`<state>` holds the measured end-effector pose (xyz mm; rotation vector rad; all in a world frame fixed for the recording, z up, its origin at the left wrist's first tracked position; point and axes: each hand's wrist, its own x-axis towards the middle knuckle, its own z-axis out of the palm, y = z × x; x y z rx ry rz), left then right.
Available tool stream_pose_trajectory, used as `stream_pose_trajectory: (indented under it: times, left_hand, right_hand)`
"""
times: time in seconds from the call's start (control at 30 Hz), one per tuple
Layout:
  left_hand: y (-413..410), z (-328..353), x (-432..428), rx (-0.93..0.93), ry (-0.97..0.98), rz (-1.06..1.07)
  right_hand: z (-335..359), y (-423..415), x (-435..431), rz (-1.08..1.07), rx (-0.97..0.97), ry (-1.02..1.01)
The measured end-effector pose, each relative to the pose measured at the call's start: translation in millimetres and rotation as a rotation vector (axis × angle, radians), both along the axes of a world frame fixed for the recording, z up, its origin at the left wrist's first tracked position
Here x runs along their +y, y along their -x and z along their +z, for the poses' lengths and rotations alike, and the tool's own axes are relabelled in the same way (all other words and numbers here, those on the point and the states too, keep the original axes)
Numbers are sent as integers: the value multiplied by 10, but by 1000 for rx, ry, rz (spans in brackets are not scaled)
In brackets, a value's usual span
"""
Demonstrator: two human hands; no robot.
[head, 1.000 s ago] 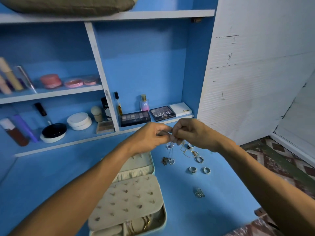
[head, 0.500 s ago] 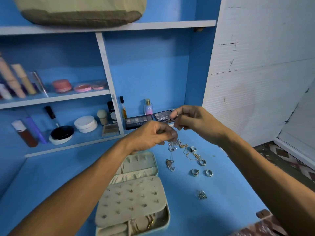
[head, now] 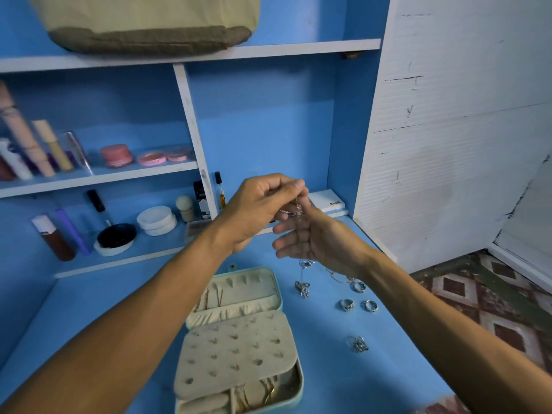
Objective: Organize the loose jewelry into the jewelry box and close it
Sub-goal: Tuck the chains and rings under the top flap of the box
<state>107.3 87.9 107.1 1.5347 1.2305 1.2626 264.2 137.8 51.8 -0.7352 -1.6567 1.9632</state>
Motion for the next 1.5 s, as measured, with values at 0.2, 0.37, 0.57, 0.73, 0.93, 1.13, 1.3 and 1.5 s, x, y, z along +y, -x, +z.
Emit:
stream_pose_trajectory:
  times: [0.2,0.37,0.57,0.73,0.93,1.13,1.3,1.5]
  left_hand:
    - [258,-16,-27,-221,56,119]
    - [507,-43,-86,-395,112,235]
    - [752,-165,-173,-471,187,295]
    - [857,-338,-294,-431,272,353]
    - [979,-625,-460,-196,424,420]
    - [994,-786,-609,184,479,319]
    - [992,-825,-647,310,486,319]
    - [1042,-884,-661,374,470,311]
  right_hand:
    - [-95,-4,-13,-38,-25,32]
    - [-133,-31,26,-62,-15,-20]
    - [-122,-49,70,-54,-63,-156]
    - [34,-9,60,-15,-145,-301]
    - [230,89,81,-6,-270,-538]
    - [432,223,30,15,-355,-653]
    - [601,309,7,55,-400,-702]
    - [671,339,31,103,-421,-675]
